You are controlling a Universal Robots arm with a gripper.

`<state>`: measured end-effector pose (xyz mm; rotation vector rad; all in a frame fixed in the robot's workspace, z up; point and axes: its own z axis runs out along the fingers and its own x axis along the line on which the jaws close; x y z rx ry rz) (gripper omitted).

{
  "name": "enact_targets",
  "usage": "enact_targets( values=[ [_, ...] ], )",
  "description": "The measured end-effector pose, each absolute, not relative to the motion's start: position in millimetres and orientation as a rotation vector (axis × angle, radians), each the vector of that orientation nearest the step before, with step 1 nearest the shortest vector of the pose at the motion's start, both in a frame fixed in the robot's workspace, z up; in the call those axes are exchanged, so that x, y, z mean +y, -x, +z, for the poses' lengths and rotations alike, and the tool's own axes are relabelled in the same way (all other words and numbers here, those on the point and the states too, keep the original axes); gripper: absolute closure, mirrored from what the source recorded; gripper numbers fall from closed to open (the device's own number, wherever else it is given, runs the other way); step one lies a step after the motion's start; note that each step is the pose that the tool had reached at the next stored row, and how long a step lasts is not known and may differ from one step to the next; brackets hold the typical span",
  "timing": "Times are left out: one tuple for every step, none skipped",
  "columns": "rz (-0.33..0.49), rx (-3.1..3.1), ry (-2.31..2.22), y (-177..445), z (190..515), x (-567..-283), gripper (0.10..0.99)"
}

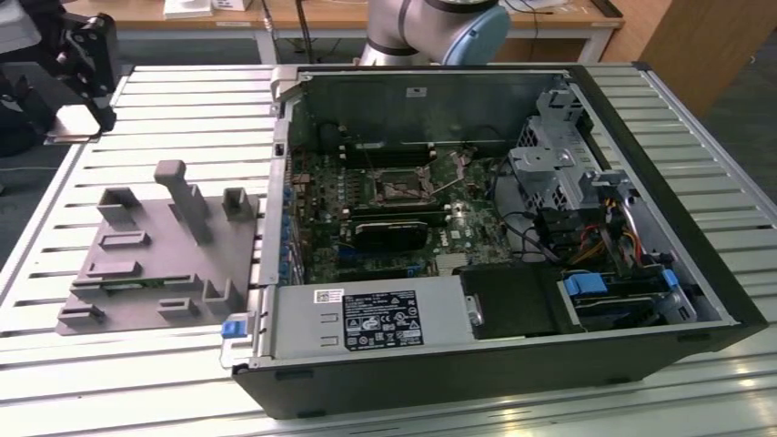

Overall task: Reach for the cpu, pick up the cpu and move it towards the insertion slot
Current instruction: 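Pick up the cpu and move it towards the insertion slot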

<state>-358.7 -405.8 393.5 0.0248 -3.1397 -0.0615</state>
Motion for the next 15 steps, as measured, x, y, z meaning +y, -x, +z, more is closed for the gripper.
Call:
enact_targets(
  values=[
    [-0.062, -3.14, -0.025, 356, 394, -406, 0.541],
    [-0.061, -3.14, -0.025, 353, 394, -406, 0.541],
    [-0.061, -3.14, -0.025, 350, 394, -406, 0.541],
    [-0.061, -3.14, -0.025, 347, 394, -406, 0.541],
    [-0.061, -3.14, -0.025, 344, 394, -406, 0.541],
    [-0.062, -3.14, -0.025, 342, 394, -406, 0.541],
    [-0.062, -3.14, -0.025, 339, 394, -406, 0.541],
    [-0.061, -3.14, -0.025, 337, 394, -406, 0.541],
    [-0.061, -3.14, -0.025, 334, 394, -406, 0.541],
    [-0.061, -3.14, -0.025, 332, 394, -406, 0.541],
    [-0.061, -3.14, -0.025, 330, 394, -406, 0.541],
    [-0.062, -3.14, -0.025, 327, 394, -406, 0.541],
    [-0.061, -3.14, -0.025, 325, 394, -406, 0.541],
    [-0.061, -3.14, -0.025, 323, 394, -406, 0.541],
    [-0.061, -3.14, -0.025, 321, 394, -406, 0.541]
  ],
)
